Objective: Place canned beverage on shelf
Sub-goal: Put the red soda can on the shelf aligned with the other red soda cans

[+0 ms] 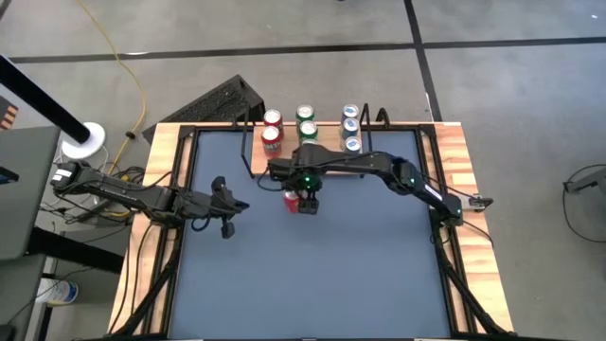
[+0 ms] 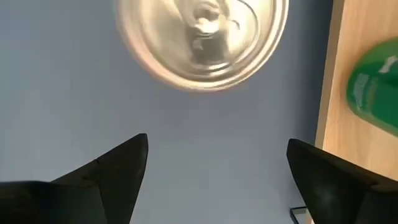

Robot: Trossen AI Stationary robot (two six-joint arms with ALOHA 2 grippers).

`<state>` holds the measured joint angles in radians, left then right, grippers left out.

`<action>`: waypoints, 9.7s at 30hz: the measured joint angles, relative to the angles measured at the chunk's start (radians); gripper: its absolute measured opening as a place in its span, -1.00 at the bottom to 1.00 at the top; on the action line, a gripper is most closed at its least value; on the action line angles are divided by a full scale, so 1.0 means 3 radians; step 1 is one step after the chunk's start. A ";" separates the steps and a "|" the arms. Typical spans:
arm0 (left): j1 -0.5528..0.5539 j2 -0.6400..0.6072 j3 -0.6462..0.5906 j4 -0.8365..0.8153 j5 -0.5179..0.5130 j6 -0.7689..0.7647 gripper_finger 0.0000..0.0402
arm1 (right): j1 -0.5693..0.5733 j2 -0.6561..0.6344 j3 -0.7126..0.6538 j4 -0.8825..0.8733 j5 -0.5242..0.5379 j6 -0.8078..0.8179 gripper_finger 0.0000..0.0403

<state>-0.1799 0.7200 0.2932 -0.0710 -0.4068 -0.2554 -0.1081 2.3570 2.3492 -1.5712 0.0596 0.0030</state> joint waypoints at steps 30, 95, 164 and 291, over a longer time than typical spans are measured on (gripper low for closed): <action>-0.0308 0.1986 0.0004 0.1779 -0.0219 -0.0064 0.06 | 0.0726 -0.2334 -0.5010 0.5751 0.0948 0.0978 0.37; -0.0085 0.2131 0.0173 0.1740 -0.0182 -0.0129 0.06 | 0.0859 -0.1159 -0.4813 0.7438 0.1440 0.0762 -1.00; 0.0495 0.2825 0.0873 0.2001 0.0227 0.0168 0.39 | 0.1079 -0.1157 -0.4814 0.7064 0.1374 0.0869 -1.00; 0.1219 0.1961 0.1434 -0.0324 -0.0174 -0.0351 0.95 | 0.0638 -0.1156 -0.4325 0.7073 0.1386 0.0487 -1.00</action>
<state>0.1860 1.3083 0.7235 -0.1683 -0.4589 -0.3608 0.0834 2.0102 1.0518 0.5507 0.4754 0.1490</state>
